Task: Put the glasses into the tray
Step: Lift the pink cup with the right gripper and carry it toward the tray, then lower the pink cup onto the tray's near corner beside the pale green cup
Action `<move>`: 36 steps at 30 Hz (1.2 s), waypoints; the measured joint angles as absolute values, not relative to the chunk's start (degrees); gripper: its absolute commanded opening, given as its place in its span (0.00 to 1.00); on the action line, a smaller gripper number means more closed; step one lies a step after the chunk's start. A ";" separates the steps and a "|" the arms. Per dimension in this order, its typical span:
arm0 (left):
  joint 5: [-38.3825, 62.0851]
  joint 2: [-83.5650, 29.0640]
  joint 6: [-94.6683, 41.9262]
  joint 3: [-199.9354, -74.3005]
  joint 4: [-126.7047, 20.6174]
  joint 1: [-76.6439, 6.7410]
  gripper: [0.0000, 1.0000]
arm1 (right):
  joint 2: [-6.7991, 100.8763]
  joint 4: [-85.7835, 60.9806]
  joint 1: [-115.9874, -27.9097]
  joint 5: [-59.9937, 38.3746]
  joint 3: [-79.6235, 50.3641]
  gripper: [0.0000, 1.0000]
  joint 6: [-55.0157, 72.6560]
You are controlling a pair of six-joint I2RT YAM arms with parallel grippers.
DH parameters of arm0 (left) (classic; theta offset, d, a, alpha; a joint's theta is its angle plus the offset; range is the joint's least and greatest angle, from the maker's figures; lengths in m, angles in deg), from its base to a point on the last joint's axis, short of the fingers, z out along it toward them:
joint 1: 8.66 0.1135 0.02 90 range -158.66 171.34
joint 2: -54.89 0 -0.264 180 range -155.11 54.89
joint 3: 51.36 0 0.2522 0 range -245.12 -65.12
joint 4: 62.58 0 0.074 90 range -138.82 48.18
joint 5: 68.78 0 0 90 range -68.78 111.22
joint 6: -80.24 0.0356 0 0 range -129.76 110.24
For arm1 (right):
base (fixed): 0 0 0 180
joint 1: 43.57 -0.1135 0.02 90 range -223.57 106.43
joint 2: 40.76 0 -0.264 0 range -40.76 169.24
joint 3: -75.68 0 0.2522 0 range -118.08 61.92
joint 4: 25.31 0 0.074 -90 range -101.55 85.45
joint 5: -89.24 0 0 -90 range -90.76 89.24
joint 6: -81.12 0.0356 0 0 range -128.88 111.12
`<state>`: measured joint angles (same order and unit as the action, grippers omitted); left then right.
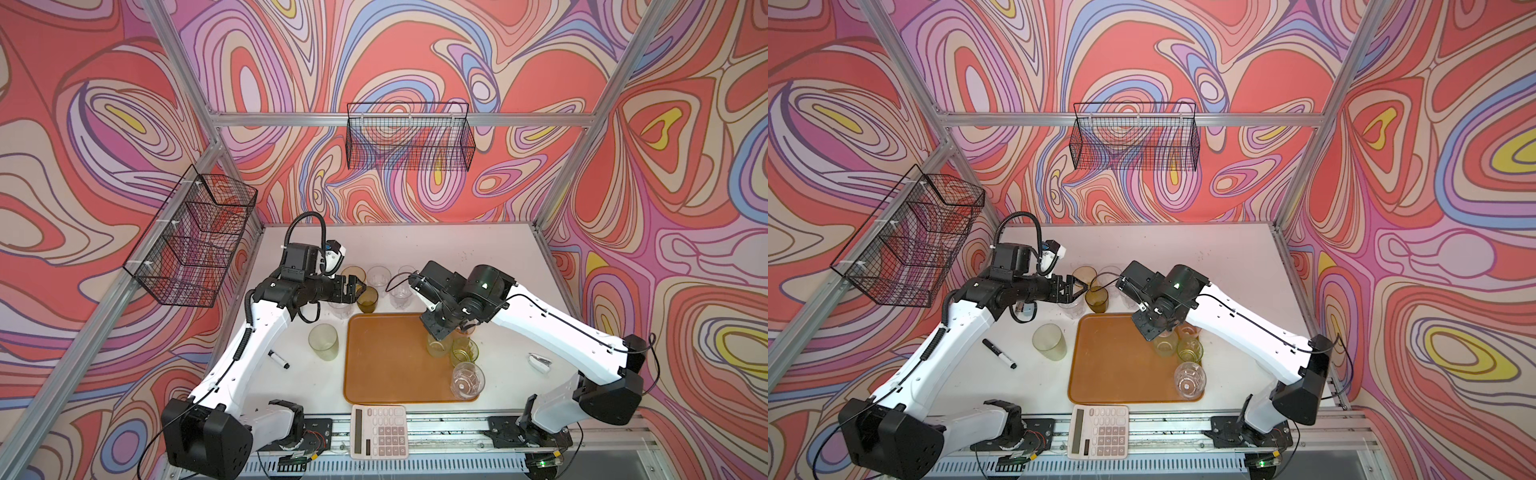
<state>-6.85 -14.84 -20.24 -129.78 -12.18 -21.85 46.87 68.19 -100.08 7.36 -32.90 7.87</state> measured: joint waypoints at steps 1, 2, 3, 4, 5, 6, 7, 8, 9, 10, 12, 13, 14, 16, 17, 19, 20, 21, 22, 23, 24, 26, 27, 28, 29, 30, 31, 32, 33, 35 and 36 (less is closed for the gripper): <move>-6.85 -14.84 -20.24 -129.78 -12.18 -21.85 0.87 | 46.59 68.13 -100.73 7.41 -32.51 0.00 8.29; -6.85 -14.84 -20.24 -129.78 -12.18 -21.85 0.87 | 46.30 68.08 -101.58 7.54 -32.09 0.00 8.84; -6.87 -14.84 -20.24 -129.78 -12.18 -21.85 0.87 | 45.96 67.91 -102.52 7.67 -31.74 0.00 9.34; -6.85 -14.84 -20.24 -129.78 -12.18 -21.85 0.88 | 45.78 67.80 -103.09 7.80 -31.53 0.00 9.73; -6.87 -14.84 -20.24 -129.78 -12.18 -21.85 0.88 | 45.50 67.60 -104.16 8.11 -31.20 0.00 10.28; -6.85 -14.84 -20.24 -129.78 -12.18 -21.85 0.88 | 45.32 67.49 -105.02 8.46 -30.91 0.00 10.82; -6.85 -14.84 -20.24 -129.78 -12.18 -21.85 0.88 | 45.15 67.30 -105.80 8.70 -30.56 0.00 11.35; -6.85 -14.84 -20.24 -129.78 -12.18 -21.85 0.88 | 45.08 67.19 -106.61 8.89 -30.17 0.00 11.87; -6.85 -14.84 -20.27 -129.78 -12.18 -21.85 0.88 | 44.99 66.88 -107.38 9.00 -29.58 0.00 12.51; -6.87 -14.84 -20.24 -129.78 -12.18 -21.85 0.87 | 44.97 66.66 -108.03 9.20 -29.17 0.00 12.97; -6.87 -14.84 -20.24 -129.78 -12.18 -21.85 0.88 | 44.95 66.18 -109.26 9.59 -28.27 0.00 13.91; -6.87 -14.84 -20.24 -129.78 -12.18 -21.85 0.88 | 44.95 65.90 -109.78 9.75 -27.90 0.00 14.43; -6.87 -14.84 -20.24 -129.78 -12.18 -21.85 0.88 | 44.95 65.68 -110.28 9.85 -27.59 0.00 14.87; -6.90 -14.84 -20.24 -129.78 -12.18 -21.85 0.88 | 44.95 64.98 -111.29 10.16 -26.87 0.00 15.79; -6.90 -14.84 -20.24 -129.78 -12.18 -21.85 0.87 | 44.95 64.65 -111.86 10.36 -26.41 0.00 16.25; -6.94 -14.84 -20.24 -129.78 -12.18 -21.85 0.88 | 44.95 63.98 -112.84 10.58 -25.28 0.00 17.03; -6.96 -14.84 -20.24 -129.78 -12.18 -21.85 0.87 | 44.95 63.54 -113.39 10.64 -24.51 0.00 17.36; -7.01 -14.84 -20.24 -129.78 -12.18 -21.85 0.88 | 44.95 63.12 -113.82 10.64 -23.77 0.00 17.64; -7.01 -14.84 -20.24 -129.78 -12.18 -21.85 0.88 | 44.95 62.71 -114.20 10.64 -23.00 0.00 17.93; -7.03 -14.84 -20.24 -129.78 -12.18 -21.85 0.87 | 44.95 62.18 -114.57 10.62 -22.24 0.00 18.17; -7.03 -14.84 -20.27 -129.78 -12.18 -21.85 0.87 | 44.93 61.75 -114.74 10.55 -21.65 0.00 18.28; -7.03 -14.84 -20.27 -129.78 -12.18 -21.85 0.87 | 44.86 60.57 -115.14 10.38 -19.99 0.00 18.61; -7.03 -14.84 -20.27 -129.78 -12.18 -21.85 0.88 | 44.84 60.00 -115.27 10.34 -19.09 0.00 18.74; -7.03 -14.84 -20.27 -129.78 -12.18 -21.85 0.87 | 44.84 59.67 -115.31 10.25 -18.52 0.00 18.87; -7.03 -14.84 -20.27 -129.78 -12.18 -21.85 0.87 | 44.84 59.21 -115.38 10.18 -17.78 0.00 18.93; -7.03 -14.84 -20.27 -129.78 -12.20 -21.85 0.88 | 44.82 58.77 -115.38 10.16 -17.10 0.00 19.04; -7.03 -14.84 -20.27 -129.78 -12.18 -21.85 0.87 | 44.75 58.23 -115.42 10.12 -16.29 0.00 19.13; -7.03 -14.84 -20.27 -129.78 -12.18 -21.85 0.87 | 44.62 57.75 -115.49 9.96 -15.46 0.00 19.24; -7.03 -14.84 -20.27 -129.78 -12.18 -21.85 0.87 | 44.49 57.27 -115.55 9.81 -14.76 0.00 19.28; -7.03 -14.84 -20.27 -129.78 -12.18 -21.85 0.88 | 44.10 56.24 -115.70 9.35 -13.28 0.00 19.33; -7.03 -14.84 -20.27 -129.78 -12.18 -21.85 0.88 | 43.83 55.74 -115.77 9.09 -12.45 0.00 19.35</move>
